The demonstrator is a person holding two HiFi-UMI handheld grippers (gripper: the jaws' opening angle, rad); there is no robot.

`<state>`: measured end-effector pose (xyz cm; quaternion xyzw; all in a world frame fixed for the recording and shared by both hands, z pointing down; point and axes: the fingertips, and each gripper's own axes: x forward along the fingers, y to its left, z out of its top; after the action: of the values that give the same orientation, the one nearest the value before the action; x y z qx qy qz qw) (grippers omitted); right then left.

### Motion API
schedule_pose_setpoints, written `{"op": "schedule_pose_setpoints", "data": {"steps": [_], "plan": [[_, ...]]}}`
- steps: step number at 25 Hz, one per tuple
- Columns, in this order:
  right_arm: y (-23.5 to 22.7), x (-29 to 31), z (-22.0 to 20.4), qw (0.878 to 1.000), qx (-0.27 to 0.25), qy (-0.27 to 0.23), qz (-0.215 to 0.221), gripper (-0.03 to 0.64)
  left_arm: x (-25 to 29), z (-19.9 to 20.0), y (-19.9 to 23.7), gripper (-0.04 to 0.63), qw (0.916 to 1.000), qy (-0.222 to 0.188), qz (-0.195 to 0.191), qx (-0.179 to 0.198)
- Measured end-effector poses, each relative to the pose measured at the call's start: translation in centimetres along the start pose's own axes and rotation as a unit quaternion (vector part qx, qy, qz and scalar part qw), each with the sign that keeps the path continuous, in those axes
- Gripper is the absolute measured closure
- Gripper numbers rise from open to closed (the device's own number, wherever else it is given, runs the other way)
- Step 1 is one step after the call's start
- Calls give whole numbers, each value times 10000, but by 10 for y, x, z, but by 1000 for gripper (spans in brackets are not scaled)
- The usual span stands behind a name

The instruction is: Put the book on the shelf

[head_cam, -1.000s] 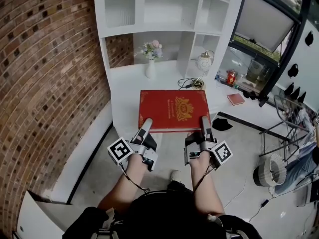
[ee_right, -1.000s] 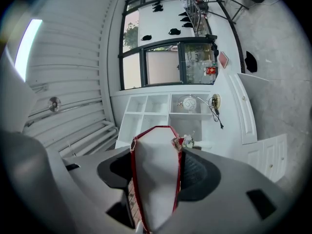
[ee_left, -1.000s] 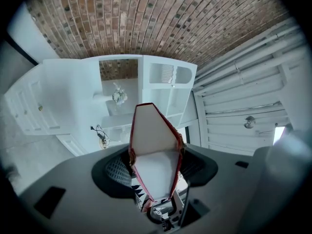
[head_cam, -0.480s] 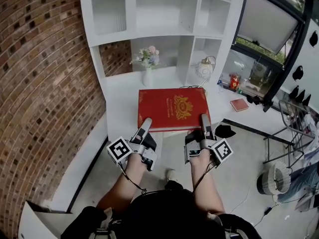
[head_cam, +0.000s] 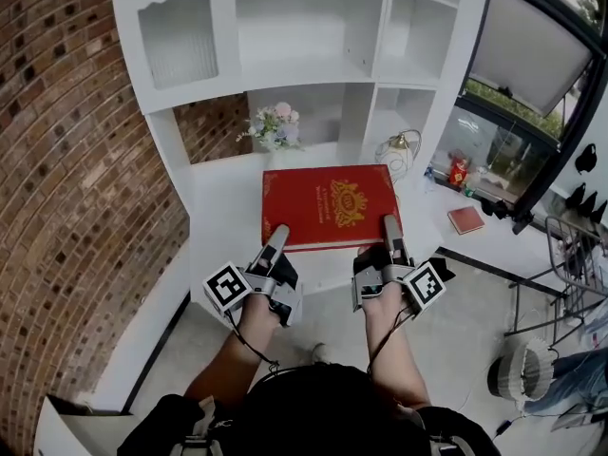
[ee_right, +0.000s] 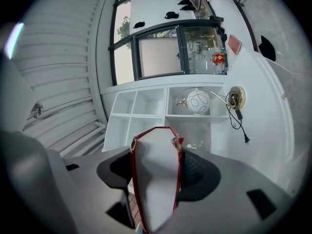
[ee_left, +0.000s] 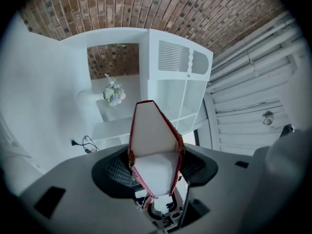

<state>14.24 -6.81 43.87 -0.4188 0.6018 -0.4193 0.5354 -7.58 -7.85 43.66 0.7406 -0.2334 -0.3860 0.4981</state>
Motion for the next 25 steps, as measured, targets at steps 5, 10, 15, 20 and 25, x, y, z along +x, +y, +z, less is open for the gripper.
{"op": "schedule_pose_setpoints", "data": {"steps": [5, 10, 15, 20, 25], "plan": [[-13, 62, 33, 9999, 32, 160, -46, 357, 65, 12, 15, 331, 9998, -169, 51, 18], [-18, 112, 68, 9995, 101, 286, 49, 357, 119, 14, 21, 331, 9995, -284, 32, 124], [-25, 147, 82, 9990, 153, 399, 118, 357, 148, 21, 28, 331, 9991, -353, 77, 218], [-25, 173, 84, 9986, 179, 452, 201, 357, 168, 35, 30, 331, 9988, -364, 78, 311], [-15, 200, 78, 9979, 181, 487, 390, 357, 184, 56, 22, 331, 9983, -406, -6, 425]]}}
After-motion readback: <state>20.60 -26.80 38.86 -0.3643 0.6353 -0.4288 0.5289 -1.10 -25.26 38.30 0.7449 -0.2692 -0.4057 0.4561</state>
